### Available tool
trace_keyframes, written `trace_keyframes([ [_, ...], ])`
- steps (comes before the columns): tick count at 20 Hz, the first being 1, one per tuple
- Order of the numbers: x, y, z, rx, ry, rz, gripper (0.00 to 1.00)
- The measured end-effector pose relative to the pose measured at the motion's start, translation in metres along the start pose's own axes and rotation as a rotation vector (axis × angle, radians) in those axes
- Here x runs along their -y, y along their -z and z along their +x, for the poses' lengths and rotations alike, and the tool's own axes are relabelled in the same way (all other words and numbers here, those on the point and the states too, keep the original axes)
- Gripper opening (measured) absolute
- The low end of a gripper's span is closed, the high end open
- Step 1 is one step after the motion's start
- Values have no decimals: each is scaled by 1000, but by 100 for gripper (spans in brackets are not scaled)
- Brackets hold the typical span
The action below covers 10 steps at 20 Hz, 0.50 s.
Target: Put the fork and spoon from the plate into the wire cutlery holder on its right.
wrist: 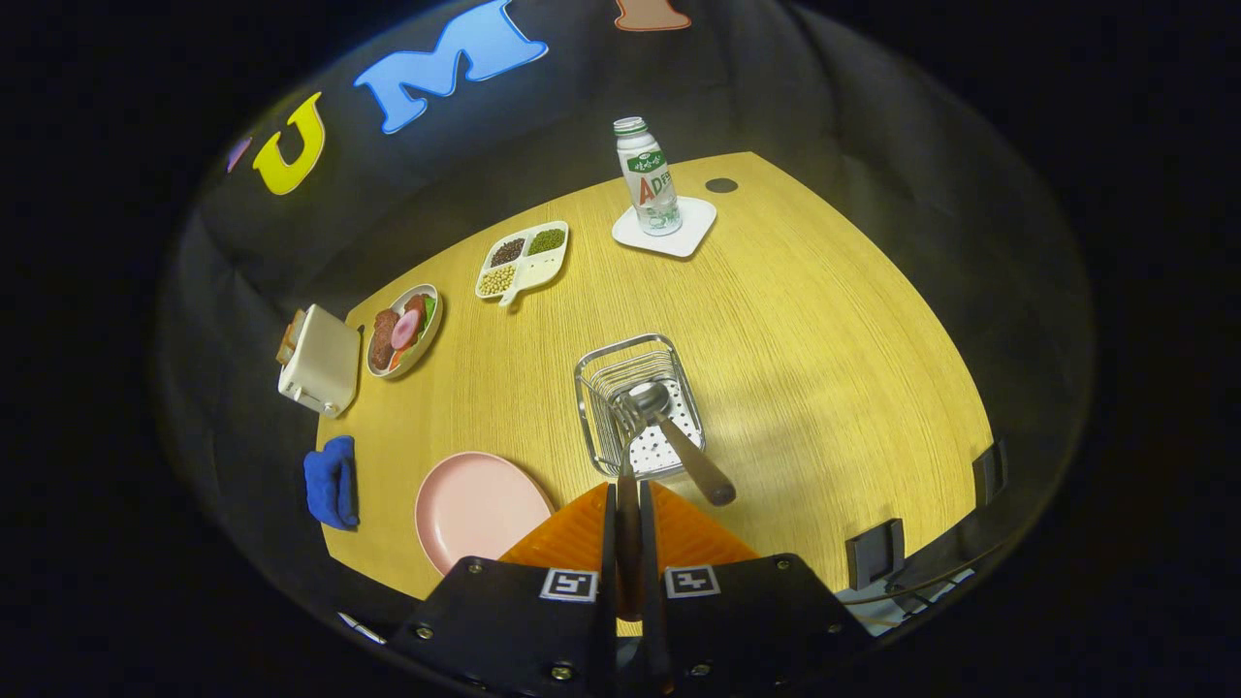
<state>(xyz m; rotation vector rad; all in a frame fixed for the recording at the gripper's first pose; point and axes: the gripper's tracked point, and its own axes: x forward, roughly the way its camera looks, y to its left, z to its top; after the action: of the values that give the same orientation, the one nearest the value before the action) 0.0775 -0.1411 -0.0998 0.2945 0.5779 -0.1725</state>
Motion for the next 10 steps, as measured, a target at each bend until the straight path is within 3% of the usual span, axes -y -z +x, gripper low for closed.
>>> trace_keyframes([
  [10, -4, -14, -9, 67, 1, -32, 16],
])
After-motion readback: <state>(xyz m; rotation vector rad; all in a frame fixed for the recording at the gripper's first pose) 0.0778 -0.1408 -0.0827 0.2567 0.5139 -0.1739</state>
